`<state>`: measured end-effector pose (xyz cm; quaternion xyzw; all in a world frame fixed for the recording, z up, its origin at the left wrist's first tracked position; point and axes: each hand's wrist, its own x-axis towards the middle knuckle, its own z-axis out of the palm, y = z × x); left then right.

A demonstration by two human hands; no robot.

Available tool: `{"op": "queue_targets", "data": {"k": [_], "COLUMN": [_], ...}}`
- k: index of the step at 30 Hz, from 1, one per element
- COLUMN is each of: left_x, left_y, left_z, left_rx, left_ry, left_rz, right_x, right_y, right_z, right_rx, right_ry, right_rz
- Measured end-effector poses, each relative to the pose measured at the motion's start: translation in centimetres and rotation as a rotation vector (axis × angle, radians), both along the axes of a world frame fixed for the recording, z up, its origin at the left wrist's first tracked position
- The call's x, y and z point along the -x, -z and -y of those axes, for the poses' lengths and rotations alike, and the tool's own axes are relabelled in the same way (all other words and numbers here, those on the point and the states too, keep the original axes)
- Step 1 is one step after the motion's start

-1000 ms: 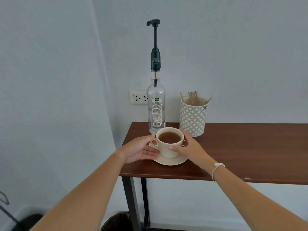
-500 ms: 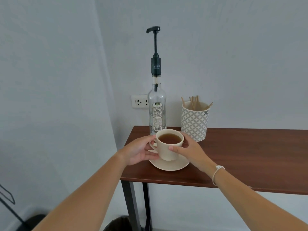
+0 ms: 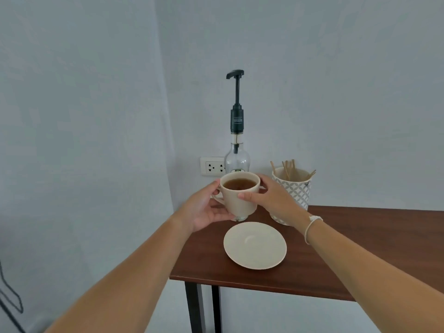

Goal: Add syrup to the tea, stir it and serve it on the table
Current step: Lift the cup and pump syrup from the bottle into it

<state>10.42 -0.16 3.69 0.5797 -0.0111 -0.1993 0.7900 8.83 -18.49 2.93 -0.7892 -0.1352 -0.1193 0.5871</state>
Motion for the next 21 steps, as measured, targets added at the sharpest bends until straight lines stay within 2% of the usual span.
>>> {"op": "queue_targets", "data": {"k": [4, 12, 14, 16, 21], "left_x": [-0.1, -0.7, -1.8, -2.3, -2.3], "left_y": [-2.9, -6.3, -8.6, -9.6, -10.0], "left_z": [-1.0, -1.9, -3.9, -4.1, -3.8], "left_rx": [0.016, -0.089, -0.073, -0.061, -0.097], "left_ry": [-0.046, -0.131, -0.159, -0.164, -0.160], "left_rz": [0.015, 0.038, 0.130, 0.121, 0.130], "right_x": [-0.9, -2.3, -4.1, -4.3, -4.3], "right_y": [-2.7, -5.0, -7.4, -8.4, -8.9], "right_z": [-1.4, -2.5, -4.5, -4.6, -4.7], "right_rx": [0.046, 0.081, 0.082, 0.075, 0.058], "right_ry": [0.015, 0.031, 0.021, 0.010, 0.007], "right_rz": [0.049, 0.051, 0.088, 0.100, 0.085]}}
